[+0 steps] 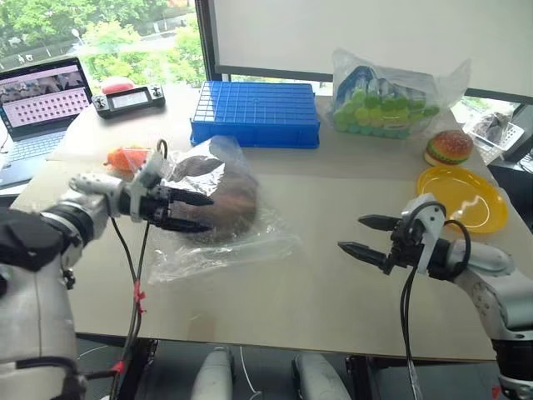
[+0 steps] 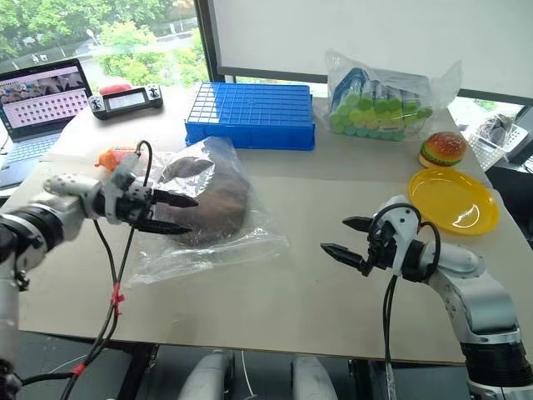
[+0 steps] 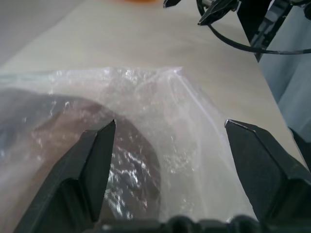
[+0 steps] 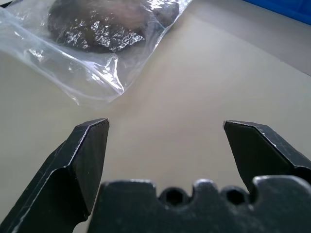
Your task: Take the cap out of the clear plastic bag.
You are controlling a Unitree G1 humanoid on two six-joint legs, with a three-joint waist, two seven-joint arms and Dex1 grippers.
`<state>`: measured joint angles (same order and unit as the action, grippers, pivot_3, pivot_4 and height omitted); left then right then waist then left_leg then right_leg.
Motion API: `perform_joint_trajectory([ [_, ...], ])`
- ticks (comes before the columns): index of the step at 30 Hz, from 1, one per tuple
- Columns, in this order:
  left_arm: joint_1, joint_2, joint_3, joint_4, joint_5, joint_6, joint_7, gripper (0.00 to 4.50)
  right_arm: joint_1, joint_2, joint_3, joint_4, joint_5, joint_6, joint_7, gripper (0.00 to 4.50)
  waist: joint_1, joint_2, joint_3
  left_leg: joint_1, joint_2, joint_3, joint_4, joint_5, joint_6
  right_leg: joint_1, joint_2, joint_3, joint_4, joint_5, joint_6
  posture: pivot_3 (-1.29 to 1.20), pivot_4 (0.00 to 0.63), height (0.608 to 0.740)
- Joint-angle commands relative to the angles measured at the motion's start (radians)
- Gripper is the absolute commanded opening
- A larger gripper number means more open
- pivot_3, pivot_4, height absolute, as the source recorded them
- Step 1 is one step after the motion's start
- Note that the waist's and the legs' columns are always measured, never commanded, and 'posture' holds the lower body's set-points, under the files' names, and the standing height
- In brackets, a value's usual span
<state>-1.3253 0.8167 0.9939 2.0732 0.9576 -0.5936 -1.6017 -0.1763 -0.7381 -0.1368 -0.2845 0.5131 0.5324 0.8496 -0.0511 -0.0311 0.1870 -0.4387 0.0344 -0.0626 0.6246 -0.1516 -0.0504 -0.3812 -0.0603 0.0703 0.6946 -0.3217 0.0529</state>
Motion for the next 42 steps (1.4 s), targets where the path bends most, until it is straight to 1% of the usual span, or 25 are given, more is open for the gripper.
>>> perform_joint_trajectory([
  [1, -0.039, 0.007, 0.016, 0.021, -0.179, -0.025, 0.221, 3.86, 0.008, 0.021, -0.025, -0.061, 0.014, -0.007, -0.031, 4.50, 0.003, 0.000, 0.000, -0.001, 0.000, 0.000, 0.000, 0.000, 0.000, -0.002, 0.000, 0.000, 0.001, 0.000, 0.000, 0.00, 0.150, 0.729],
  [3, -0.057, -0.003, -0.002, 0.021, -0.261, -0.021, 0.382, 3.86, 0.013, 0.040, -0.015, -0.074, 0.017, -0.003, -0.047, 4.50, 0.004, 0.000, 0.000, -0.002, 0.000, 0.000, 0.001, 0.000, 0.000, -0.005, 0.000, 0.000, 0.006, 0.000, 0.000, 0.00, 0.150, 0.729],
  [6, -0.120, -0.053, -0.088, 0.021, -0.373, -0.023, 0.795, 3.86, 0.013, 0.061, -0.003, -0.082, 0.014, -0.001, -0.062, 4.50, 0.008, 0.000, 0.000, -0.002, 0.000, 0.000, 0.002, 0.000, 0.000, -0.005, 0.000, 0.000, 0.006, 0.000, 0.000, 0.00, 0.150, 0.729],
  [8, -0.166, -0.102, -0.144, 0.021, -0.429, 0.013, 0.982, 3.86, 0.013, 0.068, 0.002, -0.086, 0.013, 0.000, -0.067, 4.50, 0.013, 0.000, 0.000, -0.003, 0.000, 0.000, 0.004, 0.000, 0.000, -0.004, -0.001, 0.000, 0.006, 0.000, 0.000, 0.00, 0.150, 0.729],
  [13, -0.217, -0.193, -0.304, 0.021, -0.467, 0.008, 1.179, 3.86, 0.006, 0.074, 0.015, -0.084, 0.008, 0.001, -0.076, 4.50, 0.015, 0.000, 0.000, -0.003, -0.001, 0.000, 0.004, 0.000, 0.000, -0.004, -0.001, 0.000, 0.006, 0.000, 0.000, 0.00, 0.150, 0.729],
  [16, -0.227, -0.243, -0.356, 0.021, -0.483, -0.014, 1.187, 3.86, 0.002, 0.083, 0.027, -0.080, 0.000, -0.004, -0.084, 4.50, 0.009, 0.000, 0.000, -0.003, -0.001, 0.001, 0.003, 0.001, -0.001, -0.005, -0.001, 0.000, 0.006, 0.000, 0.000, 0.00, 0.150, 0.729],
  [17, -0.232, -0.249, -0.352, 0.021, -0.505, 0.003, 1.178, 3.86, 0.002, 0.085, 0.030, -0.077, -0.004, -0.007, -0.086, 4.50, 0.008, 0.000, 0.000, -0.003, -0.001, 0.001, 0.003, 0.001, -0.001, -0.005, -0.001, 0.000, 0.006, 0.000, 0.000, 0.00, 0.150, 0.729],
  [19, -0.250, -0.253, -0.349, 0.021, -0.573, 0.054, 1.245, 3.86, 0.001, 0.092, 0.036, -0.064, -0.014, -0.017, -0.097, 4.50, 0.006, 0.000, 0.000, -0.003, -0.001, 0.001, 0.003, 0.001, -0.001, -0.005, -0.001, 0.000, 0.006, 0.000, 0.000, 0.00, 0.150, 0.729],
  [22, -0.275, -0.274, -0.379, 0.021, -0.650, 0.108, 1.402, 3.86, -0.008, 0.110, 0.047, -0.050, -0.026, -0.025, -0.108, 4.50, 0.005, 0.000, 0.000, -0.003, -0.001, 0.001, 0.003, 0.001, -0.001, -0.005, 0.000, 0.000, 0.006, 0.000, 0.000, 0.00, 0.150, 0.729],
  [23, -0.285, -0.281, -0.371, 0.021, -0.687, 0.153, 1.432, 3.86, -0.012, 0.117, 0.048, -0.048, -0.028, -0.024, -0.112, 4.50, 0.006, 0.000, 0.000, -0.003, -0.001, 0.001, 0.003, 0.001, -0.001, -0.005, 0.000, 0.000, 0.006, 0.000, 0.000, 0.00, 0.150, 0.729],
  [25, -0.301, -0.299, -0.331, 0.021, -0.809, 0.230, 1.570, 3.86, -0.025, 0.135, 0.052, -0.027, -0.044, -0.029, -0.131, 4.50, 0.007, 0.000, 0.000, -0.003, -0.001, 0.001, 0.003, 0.001, -0.001, -0.005, -0.001, 0.000, 0.006, 0.000, 0.000, 0.00, 0.150, 0.729],
  [27, -0.303, -0.314, -0.311, 0.021, -0.895, 0.255, 1.658, 3.86, -0.034, 0.147, 0.050, -0.007, -0.061, -0.034, -0.147, 4.50, 0.010, -0.001, 0.000, -0.003, -0.001, 0.001, 0.003, 0.001, -0.001, -0.005, -0.001, 0.000, 0.006, 0.000, 0.000, 0.00, 0.150, 0.729],
  [30, -0.280, -0.328, -0.335, 0.011, -0.931, 0.218, 1.627, 3.86, -0.050, 0.172, 0.008, 0.010, -0.059, -0.026, -0.191, 4.50, 0.012, -0.001, 0.000, -0.003, -0.001, 0.001, 0.003, 0.001, -0.002, -0.005, -0.001, 0.000, 0.006, 0.000, 0.000, 0.00, 0.150, 0.729],
  [32, -0.268, -0.311, -0.317, 0.019, -0.971, 0.210, 1.552, 3.86, -0.041, 0.172, -0.025, -0.001, -0.087, -0.050, -0.235, 4.50, 0.012, -0.001, 0.000, -0.003, -0.002, 0.001, 0.002, 0.002, -0.003, -0.005, -0.001, 0.000, 0.006, 0.000, 0.000, 0.00, 0.150, 0.729],
  [36, -0.267, -0.285, -0.315, 0.021, -0.994, 0.189, 1.367, 3.86, -0.009, 0.186, -0.099, -0.091, -0.067, -0.061, -0.292, 4.50, 0.011, -0.001, 0.000, -0.003, -0.002, 0.001, 0.001, 0.002, -0.004, -0.006, -0.001, 0.000, 0.006, 0.000, 0.000, 0.00, 0.150, 0.729],
  [37, -0.274, -0.268, -0.313, 0.021, -0.978, 0.170, 1.253, 3.86, -0.002, 0.195, -0.130, -0.155, -0.040, -0.046, -0.319, 4.50, 0.009, -0.001, 0.000, -0.003, -0.002, 0.001, 0.001, 0.003, -0.004, -0.006, -0.001, 0.000, 0.006, 0.000, 0.000, 0.00, 0.150, 0.729],
  [41, -0.287, -0.212, -0.329, 0.021, -0.931, 0.120, 0.953, 3.86, 0.007, 0.218, -0.192, -0.322, 0.035, 0.010, -0.400, 4.50, 0.004, 0.000, 0.000, -0.003, -0.001, 0.001, 0.000, 0.003, -0.005, -0.006, 0.000, 0.000, 0.006, 0.000, 0.000, 0.00, 0.150, 0.729],
  [42, -0.291, -0.191, -0.327, 0.021, -0.915, 0.135, 0.855, 3.86, 0.002, 0.226, -0.203, -0.368, 0.071, 0.034, -0.428, 4.50, 0.003, 0.000, 0.000, -0.003, -0.001, 0.001, 0.000, 0.003, -0.006, -0.006, 0.000, 0.000, 0.005, 0.000, -0.001, 0.00, 0.150, 0.729],
])
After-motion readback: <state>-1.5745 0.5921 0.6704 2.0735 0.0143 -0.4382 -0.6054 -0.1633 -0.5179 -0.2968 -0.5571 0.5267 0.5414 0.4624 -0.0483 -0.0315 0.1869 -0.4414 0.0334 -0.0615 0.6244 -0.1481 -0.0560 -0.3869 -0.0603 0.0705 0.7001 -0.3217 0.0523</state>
